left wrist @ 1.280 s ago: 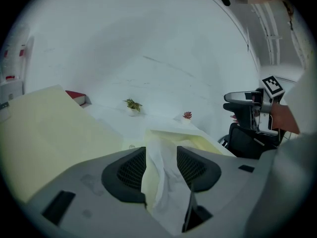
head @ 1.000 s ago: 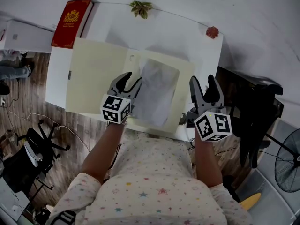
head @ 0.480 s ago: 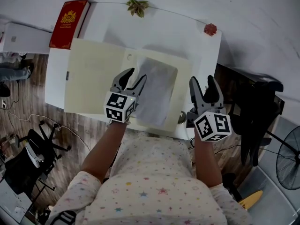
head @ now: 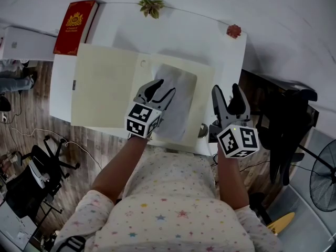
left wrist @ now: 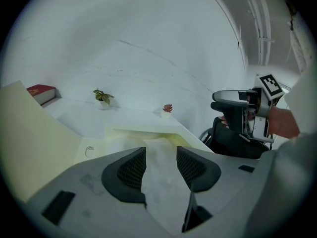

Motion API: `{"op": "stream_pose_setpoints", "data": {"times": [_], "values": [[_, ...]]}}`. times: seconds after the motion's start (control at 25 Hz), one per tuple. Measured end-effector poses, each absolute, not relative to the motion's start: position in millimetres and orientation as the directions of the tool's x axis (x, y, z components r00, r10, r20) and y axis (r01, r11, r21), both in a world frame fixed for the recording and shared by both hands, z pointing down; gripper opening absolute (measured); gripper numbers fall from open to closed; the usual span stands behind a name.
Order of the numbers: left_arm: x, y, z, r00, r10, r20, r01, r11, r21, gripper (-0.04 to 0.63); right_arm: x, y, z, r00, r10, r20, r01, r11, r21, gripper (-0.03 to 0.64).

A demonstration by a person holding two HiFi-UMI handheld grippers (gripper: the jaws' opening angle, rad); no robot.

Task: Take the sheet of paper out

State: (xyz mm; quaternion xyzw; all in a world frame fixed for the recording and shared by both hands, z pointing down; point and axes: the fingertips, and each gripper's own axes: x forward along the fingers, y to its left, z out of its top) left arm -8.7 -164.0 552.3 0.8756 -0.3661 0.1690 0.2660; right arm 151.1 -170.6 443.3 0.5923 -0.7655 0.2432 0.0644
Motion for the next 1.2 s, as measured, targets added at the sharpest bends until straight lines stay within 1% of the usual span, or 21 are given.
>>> {"op": "stream_pose_setpoints", "data": {"times": [0.2, 0.36, 0.52, 0.76, 1.0, 1.2], "values": [[0.1, -162.0, 558.6, 0.676, -0.524, 0.517, -0.724, -0.602, 0.337, 0.195, 151.6, -170.8, 443.9, -0.294, -0.874, 0.386, -0.937, 0.185, -0.295, 0.278], [8.6, -157.6, 565.4, 0.677, -0.481, 0.557, -0.709, -0.629, 0.318, 0.195, 152.8, -170.0, 444.1, -0.293, -0.875, 0.385, -0.937, 0.182, -0.299, 0.278], [13.7, -156.5, 573.4, 0.668, -0.465, 0.581, -0.701, -0.654, 0.283, 0.213, 154.8, -168.5, 444.8, -0.291, -0.875, 0.387, -0.937, 0.178, -0.302, 0.278], [23.8, -151.2, 579.8, 0.670, -0.408, 0.620, -0.681, -0.669, 0.297, 0.227, 160.1, -164.3, 446.5, -0.284, -0.873, 0.396, -0.939, 0.169, -0.299, 0.278], [29.7, -148.9, 586.4, 0.629, -0.416, 0.656, -0.708, -0.656, 0.262, 0.239, 160.1, -160.3, 448.7, -0.300, -0.868, 0.397, -0.932, 0.178, -0.314, 0.276], [29.0, -141.6, 604.6, 0.601, -0.365, 0.711, -0.719, -0.636, 0.281, 0.247, 157.8, -158.8, 449.6, -0.318, -0.860, 0.398, -0.926, 0.193, -0.325, 0.273]]}}
